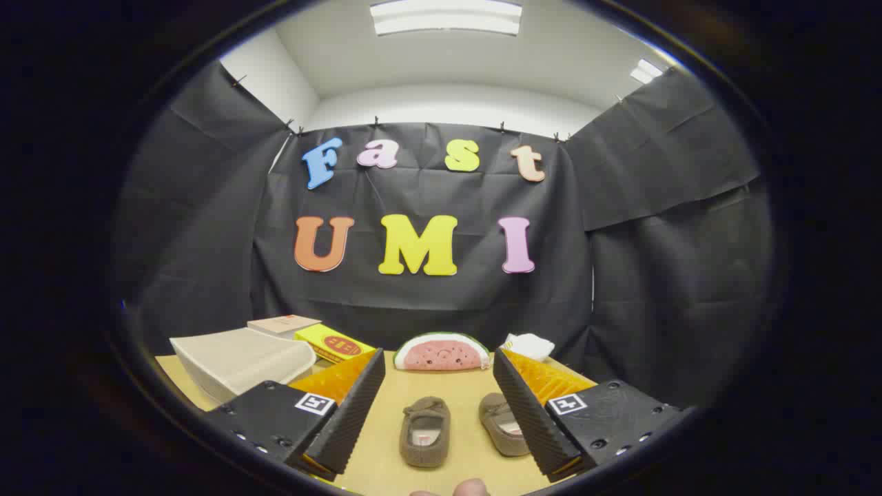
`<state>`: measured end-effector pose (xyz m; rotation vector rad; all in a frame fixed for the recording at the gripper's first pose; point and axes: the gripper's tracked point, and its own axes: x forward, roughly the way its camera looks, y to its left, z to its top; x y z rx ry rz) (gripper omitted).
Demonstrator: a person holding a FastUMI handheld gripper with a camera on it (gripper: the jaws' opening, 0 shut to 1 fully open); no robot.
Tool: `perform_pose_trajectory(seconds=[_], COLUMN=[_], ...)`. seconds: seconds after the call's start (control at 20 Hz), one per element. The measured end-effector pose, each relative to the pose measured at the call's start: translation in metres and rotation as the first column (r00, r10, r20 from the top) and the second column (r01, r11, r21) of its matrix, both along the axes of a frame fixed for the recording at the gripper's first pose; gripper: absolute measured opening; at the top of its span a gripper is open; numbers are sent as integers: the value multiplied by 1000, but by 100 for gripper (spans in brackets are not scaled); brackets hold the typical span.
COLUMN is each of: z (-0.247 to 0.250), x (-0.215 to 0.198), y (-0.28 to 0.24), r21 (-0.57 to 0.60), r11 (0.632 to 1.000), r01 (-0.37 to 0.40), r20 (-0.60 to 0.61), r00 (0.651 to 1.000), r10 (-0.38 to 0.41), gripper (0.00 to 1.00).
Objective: Open the storage box then place both shoes into the box .Put the left shoe in first, then the right shoe, with the right side of both shoes facing outward in a uniform manner.
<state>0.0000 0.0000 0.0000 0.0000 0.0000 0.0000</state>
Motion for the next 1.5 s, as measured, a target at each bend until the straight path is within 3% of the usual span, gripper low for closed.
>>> perform_pose_trajectory(seconds=[1.5], z=[-11], x=[7], y=[14], r21=[37], r11=[997], r01=[-64], r20=[-20], r00=[998], r10=[65], gripper=[96])
